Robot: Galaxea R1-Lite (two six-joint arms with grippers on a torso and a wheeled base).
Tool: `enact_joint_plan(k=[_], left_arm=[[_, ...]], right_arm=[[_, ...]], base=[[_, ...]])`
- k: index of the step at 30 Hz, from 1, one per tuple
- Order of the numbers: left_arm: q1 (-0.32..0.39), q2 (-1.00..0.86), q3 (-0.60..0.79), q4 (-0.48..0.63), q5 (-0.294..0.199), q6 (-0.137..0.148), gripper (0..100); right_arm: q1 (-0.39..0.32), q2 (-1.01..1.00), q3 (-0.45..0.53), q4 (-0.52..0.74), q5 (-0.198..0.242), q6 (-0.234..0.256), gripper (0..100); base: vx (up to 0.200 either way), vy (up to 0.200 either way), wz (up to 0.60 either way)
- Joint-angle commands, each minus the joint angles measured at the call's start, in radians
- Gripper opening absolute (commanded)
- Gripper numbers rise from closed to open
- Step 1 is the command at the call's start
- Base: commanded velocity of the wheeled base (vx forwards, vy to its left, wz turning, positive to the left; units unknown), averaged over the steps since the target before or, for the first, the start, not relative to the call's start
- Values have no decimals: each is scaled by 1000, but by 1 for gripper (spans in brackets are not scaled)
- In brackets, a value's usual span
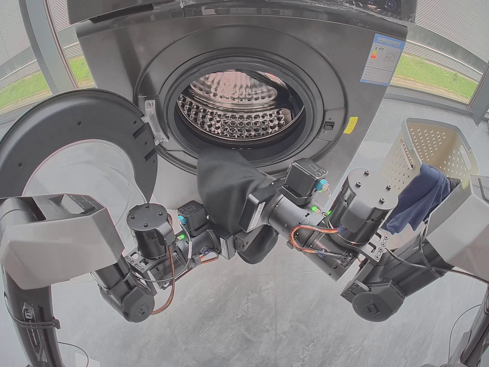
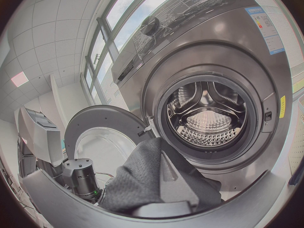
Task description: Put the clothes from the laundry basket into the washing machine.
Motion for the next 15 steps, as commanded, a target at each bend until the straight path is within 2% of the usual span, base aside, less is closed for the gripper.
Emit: enact_joint_plan(k=[1, 4, 7, 8, 13, 15], left_arm=[[16, 26, -40, 1, 0, -2, 100], [27, 36, -67, 1, 22, -20, 100], [29, 36, -81, -1, 39, -20, 100], [29, 36, -83, -1, 40, -20, 0], [29, 35, -97, -1, 42, -23, 0], [32, 33, -101, -3, 57, -40, 0]], right_arm=[[5, -16, 19, -3, 0, 0, 0], [3, -14, 33, -6, -1, 3, 0], [3, -16, 44, -9, -6, 9, 0], [2, -16, 47, -10, -12, 11, 0], [-12, -13, 62, -15, -15, 14, 0], [-31, -16, 82, -16, -18, 26, 0]], base=[[0, 0, 0], [0, 0, 0], [0, 0, 0], [0, 0, 0], [0, 0, 0], [0, 0, 0]])
